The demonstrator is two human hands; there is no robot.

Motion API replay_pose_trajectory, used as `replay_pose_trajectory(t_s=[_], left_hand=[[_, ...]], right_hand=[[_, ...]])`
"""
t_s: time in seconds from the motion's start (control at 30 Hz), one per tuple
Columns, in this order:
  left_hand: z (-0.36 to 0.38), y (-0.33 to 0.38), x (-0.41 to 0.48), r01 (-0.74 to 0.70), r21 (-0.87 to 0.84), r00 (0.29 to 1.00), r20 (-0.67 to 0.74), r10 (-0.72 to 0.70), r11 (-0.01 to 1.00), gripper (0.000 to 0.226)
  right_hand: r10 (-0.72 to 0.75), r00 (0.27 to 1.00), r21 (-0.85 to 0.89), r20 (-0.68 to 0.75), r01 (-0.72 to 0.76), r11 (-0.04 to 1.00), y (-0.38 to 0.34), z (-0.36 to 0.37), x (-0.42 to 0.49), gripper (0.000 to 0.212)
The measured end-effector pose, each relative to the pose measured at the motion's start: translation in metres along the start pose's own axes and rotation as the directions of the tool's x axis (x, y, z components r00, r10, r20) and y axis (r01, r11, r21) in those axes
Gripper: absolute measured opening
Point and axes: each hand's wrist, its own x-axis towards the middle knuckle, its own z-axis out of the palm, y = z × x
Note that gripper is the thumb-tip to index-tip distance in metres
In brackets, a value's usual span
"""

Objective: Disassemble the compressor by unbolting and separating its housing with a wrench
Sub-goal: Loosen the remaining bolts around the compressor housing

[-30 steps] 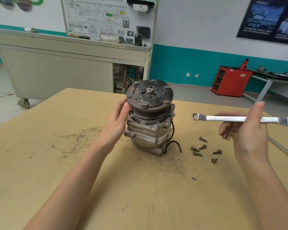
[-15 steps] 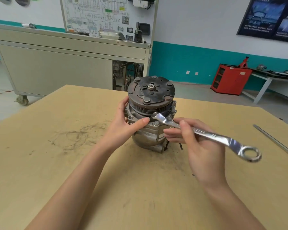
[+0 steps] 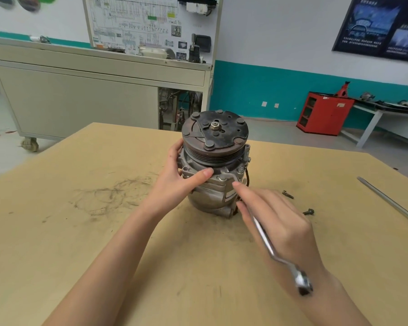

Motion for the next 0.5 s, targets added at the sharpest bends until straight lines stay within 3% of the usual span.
replay_pose_trajectory(t_s=[0.1, 0.33, 0.5], left_hand=[[0.0, -0.001, 0.0, -0.007, 0.001, 1.0, -0.008, 0.007, 1.0, 0.099], [-0.001, -0.001, -0.001, 0.003, 0.016, 1.0, -0.012, -0.003, 1.0, 0.1], [0.0, 0.0, -0.001, -0.014, 0.014, 1.0, -0.004, 0.014, 1.0, 0.097]], right_hand=[[0.064, 0.993, -0.023, 0.101, -0.062, 0.998, -0.008, -0.006, 0.001, 0.025], [0.096, 0.985, -0.121, 0.145, -0.078, 0.99, -0.026, -0.002, 0.022, 0.045], [0.096, 0.985, -0.213, 0.144, -0.064, 0.975, -0.034, 0.006, 0.025, 0.046]])
